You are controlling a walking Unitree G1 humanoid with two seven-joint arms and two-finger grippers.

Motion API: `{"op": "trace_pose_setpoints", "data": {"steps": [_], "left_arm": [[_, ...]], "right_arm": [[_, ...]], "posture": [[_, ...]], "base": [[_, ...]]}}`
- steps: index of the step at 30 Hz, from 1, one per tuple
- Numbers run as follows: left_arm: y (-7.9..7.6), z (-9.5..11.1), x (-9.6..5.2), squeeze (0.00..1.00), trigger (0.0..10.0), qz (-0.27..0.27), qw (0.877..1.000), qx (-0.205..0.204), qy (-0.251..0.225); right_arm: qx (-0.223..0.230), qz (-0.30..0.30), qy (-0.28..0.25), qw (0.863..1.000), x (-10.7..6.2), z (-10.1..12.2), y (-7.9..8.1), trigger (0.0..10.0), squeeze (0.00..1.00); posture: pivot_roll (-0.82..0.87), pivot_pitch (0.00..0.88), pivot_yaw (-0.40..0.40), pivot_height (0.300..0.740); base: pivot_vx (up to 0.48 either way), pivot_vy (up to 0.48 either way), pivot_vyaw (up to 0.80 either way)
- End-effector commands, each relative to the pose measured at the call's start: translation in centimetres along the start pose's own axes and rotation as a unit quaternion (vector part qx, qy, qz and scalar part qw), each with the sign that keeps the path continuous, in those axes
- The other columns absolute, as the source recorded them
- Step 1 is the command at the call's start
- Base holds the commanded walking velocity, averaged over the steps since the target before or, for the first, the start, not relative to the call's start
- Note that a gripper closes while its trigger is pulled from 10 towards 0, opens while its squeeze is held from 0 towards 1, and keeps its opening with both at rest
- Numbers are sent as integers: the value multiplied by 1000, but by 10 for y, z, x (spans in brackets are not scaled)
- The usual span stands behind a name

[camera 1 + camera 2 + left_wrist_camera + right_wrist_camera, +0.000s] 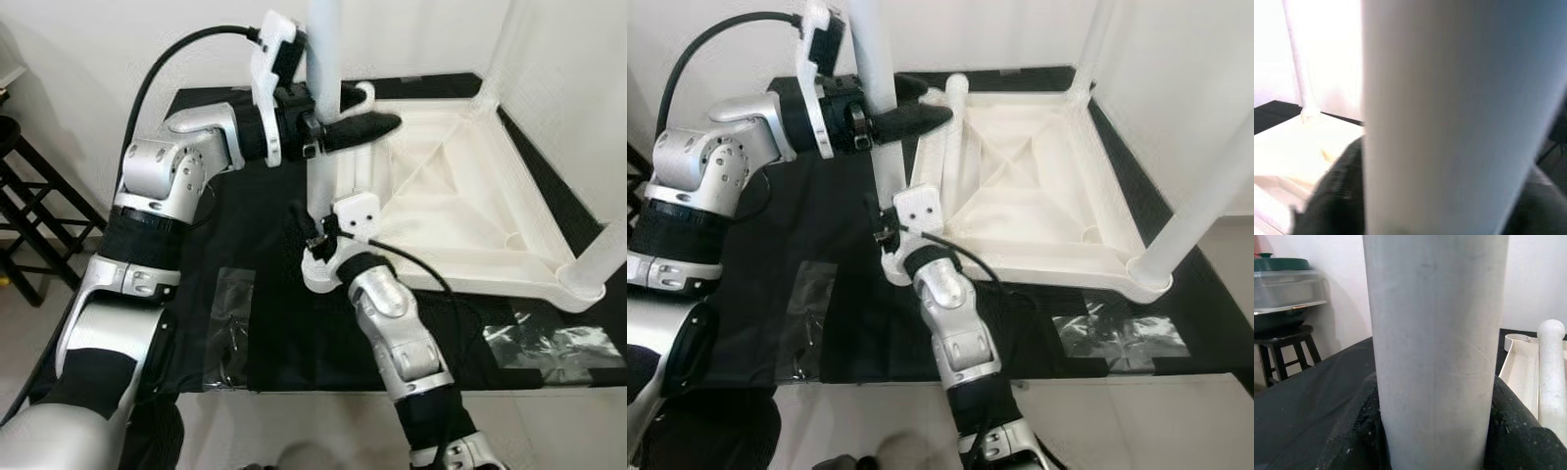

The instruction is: Building children table

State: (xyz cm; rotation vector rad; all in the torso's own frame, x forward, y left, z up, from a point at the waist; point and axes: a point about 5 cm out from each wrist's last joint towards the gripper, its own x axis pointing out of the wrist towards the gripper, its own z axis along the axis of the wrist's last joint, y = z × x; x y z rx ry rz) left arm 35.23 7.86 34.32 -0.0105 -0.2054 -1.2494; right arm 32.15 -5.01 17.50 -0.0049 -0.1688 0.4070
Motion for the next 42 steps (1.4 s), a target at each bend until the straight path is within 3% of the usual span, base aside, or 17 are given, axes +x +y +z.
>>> {"op": "trace_pose_setpoints", "data": {"steps": [1,5,6,9,10,12,13,16,18,27,28,29,30,31,32,41,42], "left_arm": [[1,1,-2,0,0,5,1000,8,5],[1,1,-3,0,0,4,1000,5,5],[1,1,-3,0,0,2,1000,5,7],[1,1,-3,0,0,1,1000,5,8],[0,1,-3,0,0,-2,1000,5,9],[0,1,-3,0,0,-2,1000,5,9],[0,0,-3,0,0,-4,1000,5,9],[-1,-1,-2,0,0,-9,1000,5,12],[-3,-2,-2,0,0,-15,1000,7,15],[-6,-2,-3,0,0,-25,999,10,19],[-7,-2,-3,0,0,-28,999,11,20],[-7,-2,-3,0,0,-28,999,11,20],[-8,-2,-2,0,0,-31,999,12,21],[-8,-2,-2,0,0,-31,999,12,21],[-9,-1,-2,0,0,-33,999,12,21],[-13,-1,0,0,0,-43,999,16,24],[-13,-1,1,1000,4039,-40,999,16,19]], "right_arm": [[21,-10,120,992,-13,-50,1,0,0],[14,-21,119,993,-14,-43,1,0,0],[7,-18,113,993,-13,-36,1,2275,0],[2,-15,108,994,-13,-32,1,4314,0],[-20,13,75,997,-7,-16,-3,10000,0],[-20,13,75,997,-7,-16,-3,10000,0],[-4,71,49,996,-2,-3,-8,10000,1000],[-14,202,-10,979,8,31,-28,10000,1000],[-41,313,-29,948,14,57,-54,10000,0],[-39,405,16,913,30,65,-81,10000,0],[-41,397,20,917,36,66,-79,7686,0],[-41,397,20,917,36,66,-79,7686,0],[-35,400,23,915,39,67,-77,3333,0],[-35,400,23,915,39,67,-77,3333,0],[-27,412,25,911,41,66,-74,0,0],[-21,453,42,891,41,49,-67,0,0],[-23,444,42,895,40,45,-68,0,0]], "posture": [[68,111,39,740],[63,111,42,740],[63,112,43,740],[63,112,43,740],[64,112,42,740],[64,112,42,740],[65,111,39,740],[67,110,37,740],[70,108,35,740],[85,102,35,740],[89,103,35,740],[89,103,35,740],[92,103,35,740],[92,103,35,740],[95,103,33,740],[99,105,31,740],[98,103,31,740]], "base": [[0,0,0],[0,0,0],[0,0,0],[0,0,0],[0,0,0],[0,0,0],[0,0,0],[0,0,0],[0,0,0],[0,0,0],[0,0,0],[0,0,0],[0,0,0],[0,0,0],[0,0,0],[0,0,0],[0,0,0]]}}
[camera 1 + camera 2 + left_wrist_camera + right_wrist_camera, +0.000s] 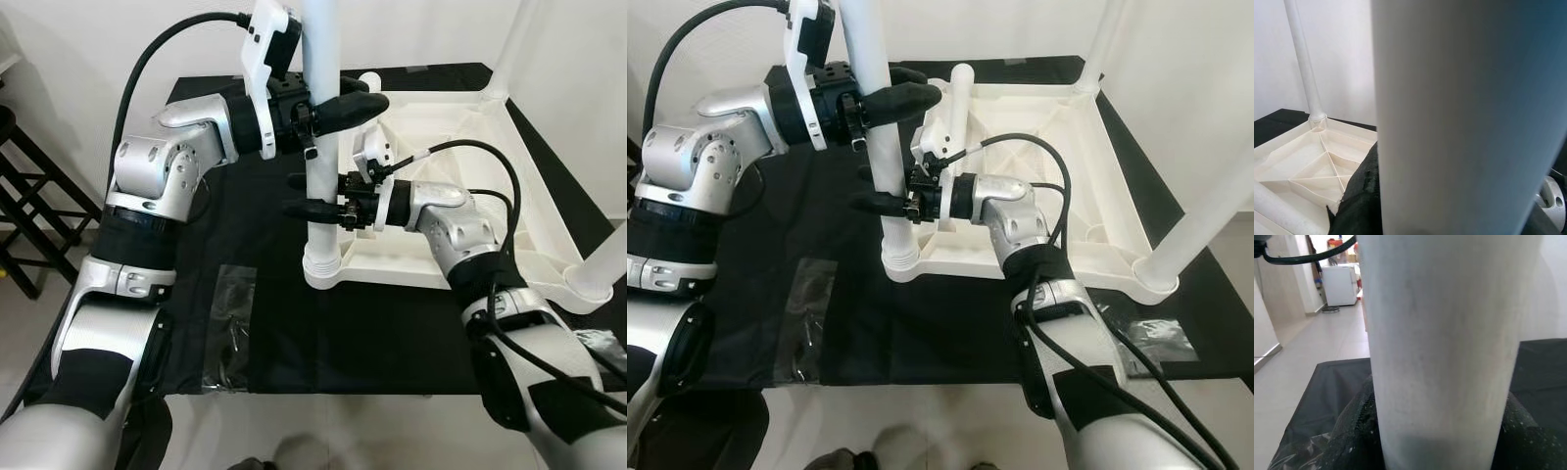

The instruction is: Building children table

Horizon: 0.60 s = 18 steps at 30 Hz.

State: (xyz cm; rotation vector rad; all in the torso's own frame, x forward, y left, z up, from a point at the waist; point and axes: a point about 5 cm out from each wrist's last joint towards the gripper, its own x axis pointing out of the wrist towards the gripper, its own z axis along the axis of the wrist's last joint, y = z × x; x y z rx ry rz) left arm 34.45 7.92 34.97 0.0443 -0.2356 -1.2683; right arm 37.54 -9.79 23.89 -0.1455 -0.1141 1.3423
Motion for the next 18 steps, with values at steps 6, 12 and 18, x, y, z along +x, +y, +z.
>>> {"op": "trace_pose_setpoints", "data": {"steps": [6,12,18], "left_arm": [[-6,-7,5,1000,10000,-26,1000,-14,11],[3,-4,3,0,10000,7,1000,-29,7],[12,-7,-2,0,10000,34,999,-29,15]], "right_arm": [[1,-57,13,998,-5,-20,0,0,0],[49,-373,99,921,7,-83,28,0,0],[147,-437,128,878,39,-122,117,0,0]], "posture": [[84,101,30,740],[71,98,9,740],[69,83,51,740]], "base": [[0,0,0],[0,0,0],[0,0,0]]}}
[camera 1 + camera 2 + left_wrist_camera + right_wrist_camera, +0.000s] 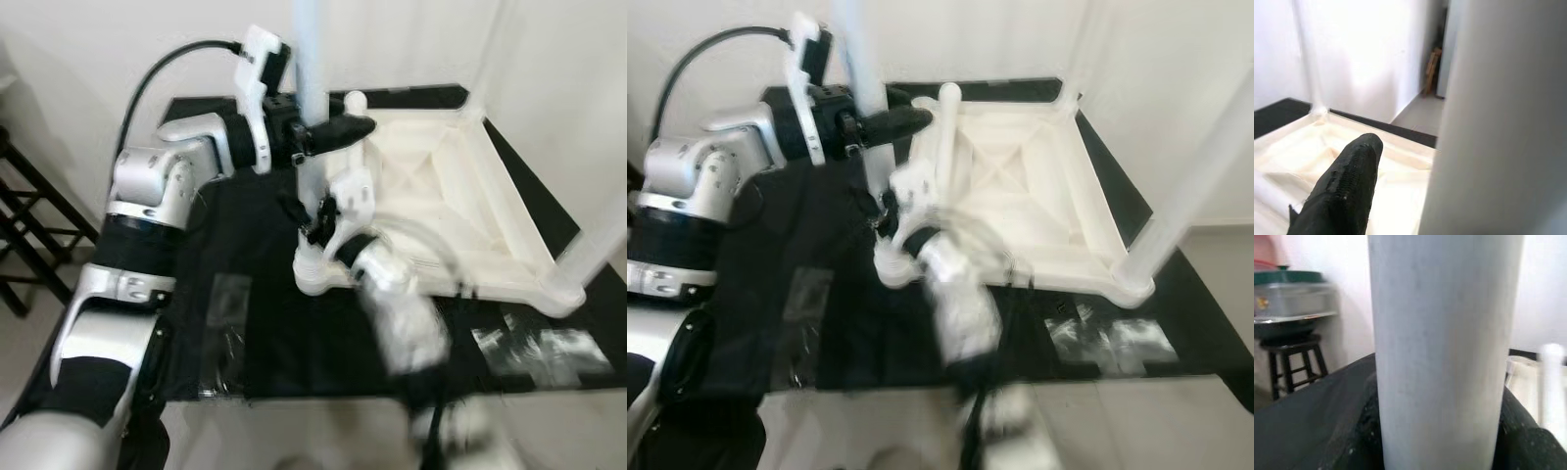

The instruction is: Building children table

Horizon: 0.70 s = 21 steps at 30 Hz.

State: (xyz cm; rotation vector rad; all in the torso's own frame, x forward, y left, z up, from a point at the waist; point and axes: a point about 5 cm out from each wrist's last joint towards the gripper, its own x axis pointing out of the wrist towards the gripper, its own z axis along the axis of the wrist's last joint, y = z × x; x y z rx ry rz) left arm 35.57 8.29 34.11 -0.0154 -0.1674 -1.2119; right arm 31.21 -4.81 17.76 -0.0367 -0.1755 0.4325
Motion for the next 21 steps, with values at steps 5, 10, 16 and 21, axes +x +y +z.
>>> {"op": "trace_pose_setpoints", "data": {"steps": [5,10,16,21], "left_arm": [[0,-1,0,0,9804,-7,1000,13,16],[-2,-2,1,0,0,-18,1000,9,18],[-3,-3,3,0,0,-22,1000,4,20],[-4,-3,4,0,0,-26,999,3,20]], "right_arm": [[58,-23,171,983,-15,-71,21,0,0],[61,-18,146,987,1,-63,24,0,0],[41,-16,112,993,6,-38,12,10000,0],[48,77,42,995,13,-5,4,10000,1000]], "posture": [[70,79,59,740],[70,84,63,740],[63,91,65,740],[62,92,63,740]], "base": [[0,0,0],[0,0,0],[0,0,0],[0,0,0]]}}
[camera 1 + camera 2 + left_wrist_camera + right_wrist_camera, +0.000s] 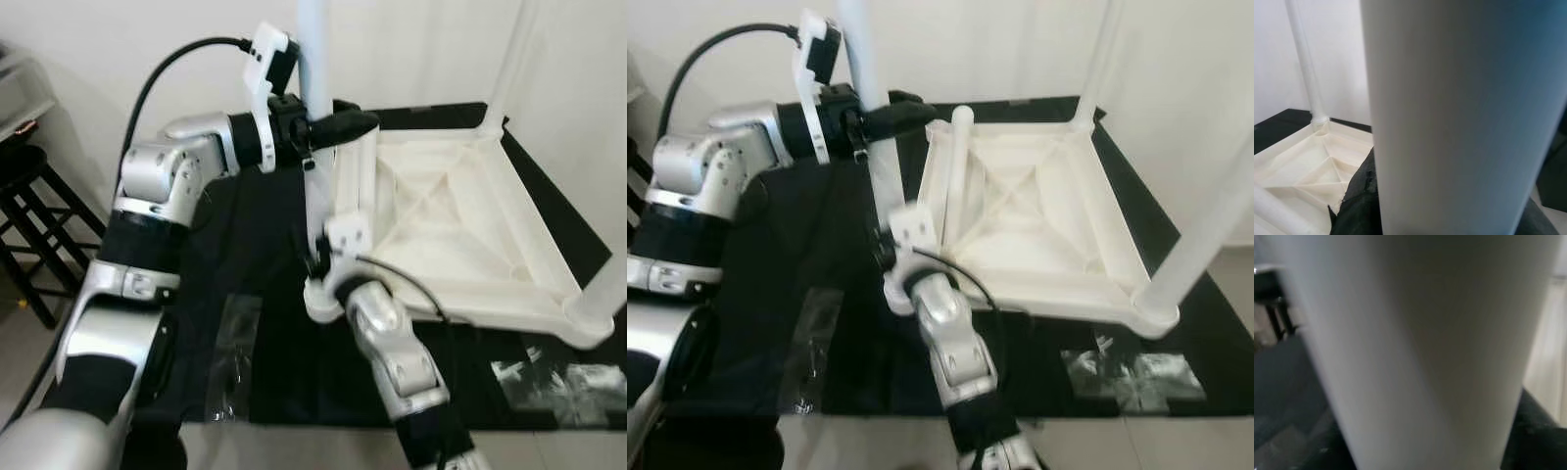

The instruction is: Building children table

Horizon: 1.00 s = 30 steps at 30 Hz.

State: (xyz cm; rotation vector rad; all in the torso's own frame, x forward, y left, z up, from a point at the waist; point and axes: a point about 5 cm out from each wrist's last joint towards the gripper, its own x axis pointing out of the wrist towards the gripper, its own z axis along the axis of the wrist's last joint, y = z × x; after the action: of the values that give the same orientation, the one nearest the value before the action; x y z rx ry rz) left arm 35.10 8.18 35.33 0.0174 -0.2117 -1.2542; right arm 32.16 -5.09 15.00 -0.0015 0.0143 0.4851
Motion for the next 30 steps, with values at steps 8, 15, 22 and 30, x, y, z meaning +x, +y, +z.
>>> {"op": "trace_pose_setpoints", "data": {"steps": [8,15,22,30], "left_arm": [[-3,-15,2,0,0,-17,999,-19,30],[-4,-15,1,0,0,-21,999,-18,33],[-7,-15,0,0,0,-28,999,-15,39],[-6,-13,1,875,0,-24,999,-8,35]], "right_arm": [[-122,325,-66,936,9,78,-50,10000,0],[-135,347,-49,927,17,89,-61,10000,0],[-108,404,-19,908,23,90,-58,0,0],[-98,418,-16,903,24,84,-61,0,0]], "posture": [[78,83,58,740],[87,82,57,740],[101,86,58,740],[98,87,60,740]], "base": [[0,0,0],[0,0,0],[0,0,0],[0,0,0]]}}
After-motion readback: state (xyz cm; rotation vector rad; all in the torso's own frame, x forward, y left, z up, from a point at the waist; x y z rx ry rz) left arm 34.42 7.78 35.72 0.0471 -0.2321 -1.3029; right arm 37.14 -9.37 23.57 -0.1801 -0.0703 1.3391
